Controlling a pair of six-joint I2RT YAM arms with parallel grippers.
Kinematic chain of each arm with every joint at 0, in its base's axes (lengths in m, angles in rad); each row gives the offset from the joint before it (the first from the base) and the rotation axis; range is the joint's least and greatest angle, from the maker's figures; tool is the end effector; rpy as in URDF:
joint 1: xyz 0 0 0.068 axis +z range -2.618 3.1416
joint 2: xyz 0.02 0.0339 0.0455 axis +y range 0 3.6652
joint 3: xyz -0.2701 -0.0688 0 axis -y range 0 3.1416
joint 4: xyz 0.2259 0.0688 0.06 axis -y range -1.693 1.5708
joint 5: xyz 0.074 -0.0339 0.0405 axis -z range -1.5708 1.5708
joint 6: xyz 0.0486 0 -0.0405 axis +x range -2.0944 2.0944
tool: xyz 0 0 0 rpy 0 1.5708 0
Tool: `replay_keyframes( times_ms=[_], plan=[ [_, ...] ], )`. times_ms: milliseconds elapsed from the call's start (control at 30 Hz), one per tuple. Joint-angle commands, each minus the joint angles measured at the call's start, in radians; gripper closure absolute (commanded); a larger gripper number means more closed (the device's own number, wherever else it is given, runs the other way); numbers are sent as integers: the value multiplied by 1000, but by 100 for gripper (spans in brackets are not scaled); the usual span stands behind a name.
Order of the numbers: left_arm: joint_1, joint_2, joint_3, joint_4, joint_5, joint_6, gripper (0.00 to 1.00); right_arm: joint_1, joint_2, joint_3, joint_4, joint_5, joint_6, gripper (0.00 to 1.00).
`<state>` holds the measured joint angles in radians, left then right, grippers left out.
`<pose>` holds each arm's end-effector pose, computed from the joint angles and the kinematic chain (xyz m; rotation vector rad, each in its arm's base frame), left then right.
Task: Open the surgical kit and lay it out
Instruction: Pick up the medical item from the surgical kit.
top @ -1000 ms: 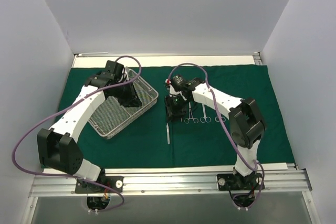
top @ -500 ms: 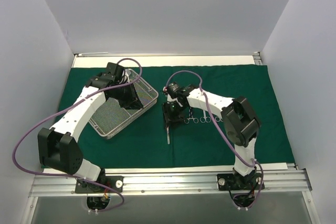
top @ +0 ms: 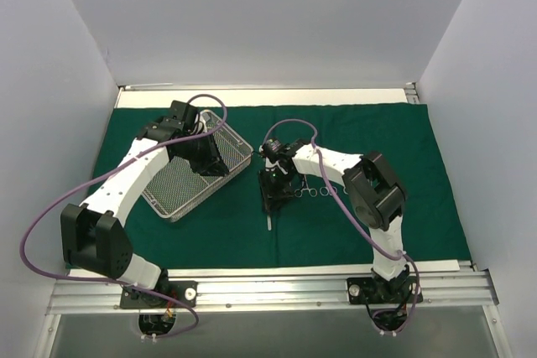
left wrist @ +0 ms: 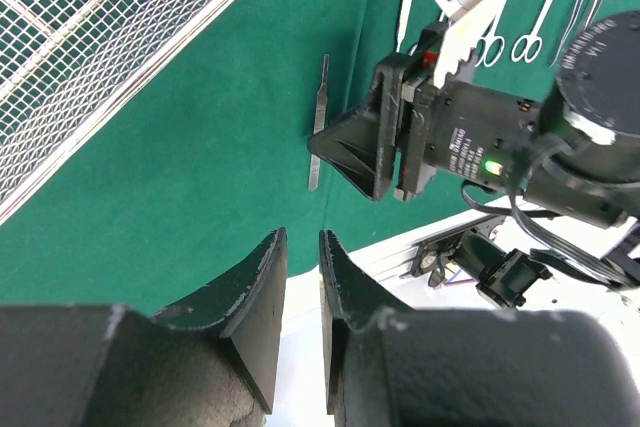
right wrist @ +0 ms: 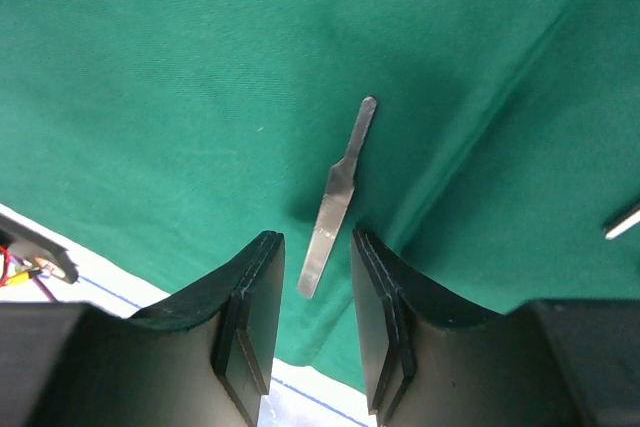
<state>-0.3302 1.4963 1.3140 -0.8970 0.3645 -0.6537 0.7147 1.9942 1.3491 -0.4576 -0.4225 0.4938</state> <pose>0.2680 -0.1102 0.2956 -0.3203 2.7594 -0.7795 0.2898 0.2778 0.1663 -0.4607 2.8270 0.8923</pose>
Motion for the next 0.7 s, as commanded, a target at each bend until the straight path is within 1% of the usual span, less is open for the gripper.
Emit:
replay_keyframes(
  times_ms=[0,167,333,367,400,533,667],
  plan=[
    [11,-38,2,33,27,3,73,5,18,19,-32,28,3,66],
    [16,-39,1,35,36,5,73,9,46,13,-26,37,6,68],
    [20,-45,-2,32,42,8,73,23,74,42,-58,65,6,73],
    [20,-47,-2,33,44,8,73,31,83,48,-67,73,5,76],
    [20,-48,-4,32,45,6,73,37,97,56,-76,80,2,76],
    [23,-56,-9,41,56,2,73,58,126,93,-127,125,5,78],
    [26,-76,-21,61,73,-14,73,68,141,94,-148,162,23,78]
  ],
)
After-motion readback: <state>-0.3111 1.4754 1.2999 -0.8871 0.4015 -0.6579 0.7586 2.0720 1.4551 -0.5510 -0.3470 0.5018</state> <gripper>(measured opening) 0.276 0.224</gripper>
